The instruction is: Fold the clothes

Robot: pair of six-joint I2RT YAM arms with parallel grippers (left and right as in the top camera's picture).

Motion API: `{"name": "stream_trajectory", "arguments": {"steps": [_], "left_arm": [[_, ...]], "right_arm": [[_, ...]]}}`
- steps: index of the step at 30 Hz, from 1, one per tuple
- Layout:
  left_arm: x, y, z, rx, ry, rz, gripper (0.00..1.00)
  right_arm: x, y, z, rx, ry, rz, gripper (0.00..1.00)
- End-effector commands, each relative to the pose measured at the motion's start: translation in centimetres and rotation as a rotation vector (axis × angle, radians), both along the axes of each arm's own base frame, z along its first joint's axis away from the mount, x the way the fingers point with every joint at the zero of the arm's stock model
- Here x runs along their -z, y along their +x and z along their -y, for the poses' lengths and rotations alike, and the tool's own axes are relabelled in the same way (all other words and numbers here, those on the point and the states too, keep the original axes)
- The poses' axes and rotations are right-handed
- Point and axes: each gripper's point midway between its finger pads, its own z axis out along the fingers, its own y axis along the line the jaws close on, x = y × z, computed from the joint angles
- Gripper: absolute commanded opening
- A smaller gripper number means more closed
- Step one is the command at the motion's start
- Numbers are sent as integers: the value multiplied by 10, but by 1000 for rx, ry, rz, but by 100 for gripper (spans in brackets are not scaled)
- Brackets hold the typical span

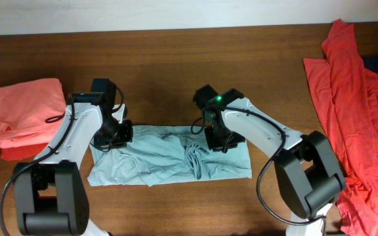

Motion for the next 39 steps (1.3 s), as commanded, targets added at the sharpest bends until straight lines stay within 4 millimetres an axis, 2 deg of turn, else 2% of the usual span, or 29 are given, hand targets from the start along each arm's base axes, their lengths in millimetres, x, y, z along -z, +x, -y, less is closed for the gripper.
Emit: {"name": "stream_trajectory", "arguments": {"steps": [1,6,11,15,17,19,22,23,25,28,32,39], "left_arm": [[-5,0,-4,-8,26,18,6],[-5,0,-6,-8,33,19,6],[-5,0,-6,-8,34,19,6],[-5,0,-6,-8,33,16,6],[-5,0,-6,-8,33,16,6],[-5,-1,-6,-7,34,15,6],[-5,0,-6,-7,34,16,6],[-5,0,-6,-7,34,16,6],[-5,0,-6,-7,34,16,6],[-5,-1,-6,-7,34,15,6],[-5,0,-6,-7,34,16,6],[-5,-1,-6,-7,34,15,6]], "right_arm": [[12,-2,-11,6,42,-27,15],[19,9,-36,1,163,-6,15],[7,36,-88,-110,434,82,16],[-5,59,-98,-115,488,162,18],[-9,61,-96,-123,485,164,19],[-12,57,-85,-127,455,134,19],[-16,46,-55,-97,340,83,19],[-24,39,-38,-90,282,63,19],[-33,25,-18,-79,208,31,19],[-37,5,3,-74,113,-40,19],[-25,-12,18,-72,49,-96,19],[11,-35,21,-55,70,-153,19]]}}
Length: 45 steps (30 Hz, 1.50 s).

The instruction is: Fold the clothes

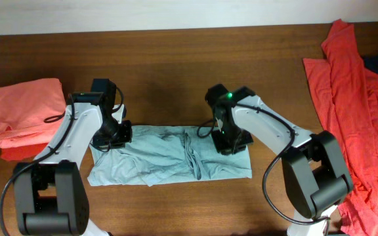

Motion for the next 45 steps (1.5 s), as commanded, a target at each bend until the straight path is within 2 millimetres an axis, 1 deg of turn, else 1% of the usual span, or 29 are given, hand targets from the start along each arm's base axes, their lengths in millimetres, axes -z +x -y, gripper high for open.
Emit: {"name": "stream_trajectory", "arguments": {"steps": [1,2,3,5,7,9,10,13,17,19,21,23,25,29,31,33,36,39,43,45], "left_arm": [[-6,0,-1,-8,8,18,6],[-6,0,-1,-8,8,18,6],[-6,0,-1,-8,8,18,6],[-6,0,-1,-8,8,18,6],[-6,0,-1,-8,8,17,6],[-6,0,-1,-8,8,17,6],[-6,0,-1,-8,8,17,6],[-6,0,-1,-8,8,18,6],[-6,0,-1,-8,8,17,6],[-6,0,-1,-8,8,17,6],[-6,0,-1,-8,8,18,6],[-6,0,-1,-8,8,18,6],[-6,0,-1,-8,8,18,6],[-6,0,-1,-8,8,18,6],[-6,0,-1,-8,8,18,6],[-6,0,-1,-8,8,18,6],[-6,0,-1,-8,8,18,6],[-6,0,-1,-8,8,18,6],[-6,0,-1,-8,8,18,6],[-6,0,-1,-8,8,18,6]], "right_arm": [[12,-15,4,2,1,-32,19],[17,-19,2,5,18,-44,19],[25,-29,-1,12,47,-74,19],[32,-43,-2,11,61,-112,19],[38,-56,2,-12,44,-142,19],[42,-64,13,-20,-1,-157,19],[44,-66,22,-17,-45,-156,19],[43,-59,49,30,-181,-116,19],[38,-42,81,123,-300,-56,20],[36,-36,88,154,-297,-48,20],[34,-30,90,127,-271,-49,20],[31,-27,86,100,-250,-55,21],[24,-25,82,91,-244,-49,21],[3,-16,58,76,-133,5,21],[-12,-12,46,81,-65,46,22],[-31,-15,30,50,28,81,25],[-46,-27,17,3,82,80,28],[-49,-43,8,-52,73,51,28],[-42,-57,-9,-126,67,38,29],[-37,-62,-14,-130,57,39,30]]}}
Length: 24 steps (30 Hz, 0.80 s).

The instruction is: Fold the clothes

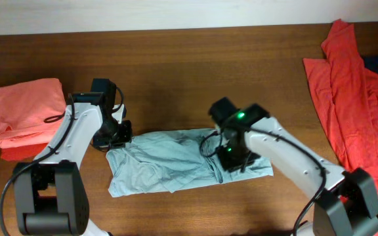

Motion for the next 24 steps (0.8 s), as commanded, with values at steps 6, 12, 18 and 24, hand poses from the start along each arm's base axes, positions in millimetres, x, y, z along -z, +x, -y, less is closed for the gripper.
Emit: {"name": "stream_trajectory", "arguments": {"steps": [6,12,18,24], "left_arm": [[-6,0,-1,-8,6,18,6],[-6,0,-1,-8,6,18,6],[-6,0,-1,-8,7,18,6],[-6,0,-1,-8,6,18,6]], "right_arm": [[24,-18,-13,-31,-8,-30,32],[42,-24,-19,-1,36,-50,34],[50,-26,-24,1,72,-47,33],[55,-22,-26,19,84,-29,17]]}}
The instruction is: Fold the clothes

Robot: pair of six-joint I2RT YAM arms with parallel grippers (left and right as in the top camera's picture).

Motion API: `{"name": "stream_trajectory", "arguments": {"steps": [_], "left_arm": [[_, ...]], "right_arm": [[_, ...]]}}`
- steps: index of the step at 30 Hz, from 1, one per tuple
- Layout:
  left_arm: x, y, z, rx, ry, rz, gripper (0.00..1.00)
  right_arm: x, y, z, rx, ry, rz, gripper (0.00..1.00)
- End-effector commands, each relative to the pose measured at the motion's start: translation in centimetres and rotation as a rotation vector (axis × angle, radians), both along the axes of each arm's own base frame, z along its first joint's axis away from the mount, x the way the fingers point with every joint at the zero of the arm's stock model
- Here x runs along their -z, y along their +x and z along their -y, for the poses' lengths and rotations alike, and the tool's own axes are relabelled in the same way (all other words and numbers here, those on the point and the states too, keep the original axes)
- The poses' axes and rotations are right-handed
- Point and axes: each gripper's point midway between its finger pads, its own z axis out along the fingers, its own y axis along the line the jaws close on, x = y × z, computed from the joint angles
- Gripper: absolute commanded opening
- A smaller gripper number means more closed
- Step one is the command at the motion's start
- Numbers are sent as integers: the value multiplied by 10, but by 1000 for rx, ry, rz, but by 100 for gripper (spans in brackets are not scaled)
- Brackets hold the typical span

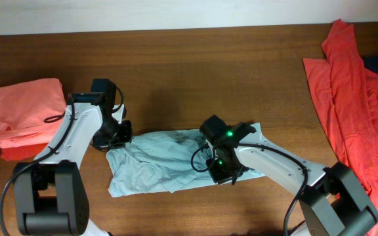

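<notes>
A pale grey-blue garment (163, 160) lies crumpled in the middle of the brown table (176, 72). My right gripper (218, 169) is down on its right half, where the fabric bunches into folds; it looks shut on the cloth. A corner of the garment (258, 128) sticks out to the upper right of that arm. My left gripper (115, 139) rests at the garment's upper left corner; its fingers are hidden under the wrist, so their state cannot be told.
A folded orange garment (25, 115) lies at the left edge of the table. A heap of red clothes (353, 98) with something dark behind it fills the right side.
My right gripper has moved left and slightly toward the front edge over the garment. The cloth's right end now pokes out up and to the right of the arm. The left arm has not moved.
The grey-blue garment first lay flat and wide, with my left gripper at its upper left corner and my right gripper near its middle top. The right gripper then stood further right. Later the whole garment sat shifted right and skewed, and now its right part is bunched.
</notes>
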Motion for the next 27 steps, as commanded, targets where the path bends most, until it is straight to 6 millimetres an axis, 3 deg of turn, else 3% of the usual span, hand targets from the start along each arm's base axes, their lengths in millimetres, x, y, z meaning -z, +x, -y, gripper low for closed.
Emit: {"name": "stream_trajectory", "arguments": {"steps": [1,3,12,14,17,20,25,27], "left_arm": [[-6,0,-1,-8,7,18,6],[-6,0,-1,-8,7,17,6],[-6,-2,-1,-8,7,11,6],[-6,-2,-1,-8,7,11,6],[-6,-1,-1,-8,7,15,6],[-6,-1,-1,-8,7,14,6],[-6,-1,-1,-8,7,14,6],[-6,-1,-1,-8,6,13,6]], "right_arm": [[4,-5,0,21,-5,-18,11],[5,-2,1,49,-19,-6,4],[6,6,8,95,-63,33,4],[5,5,-7,1,16,32,4],[-6,-8,-55,-207,275,2,4],[-8,-6,-68,-237,310,33,4],[-8,-6,-68,-238,305,39,28],[-6,-5,-63,-235,277,42,29]]}}
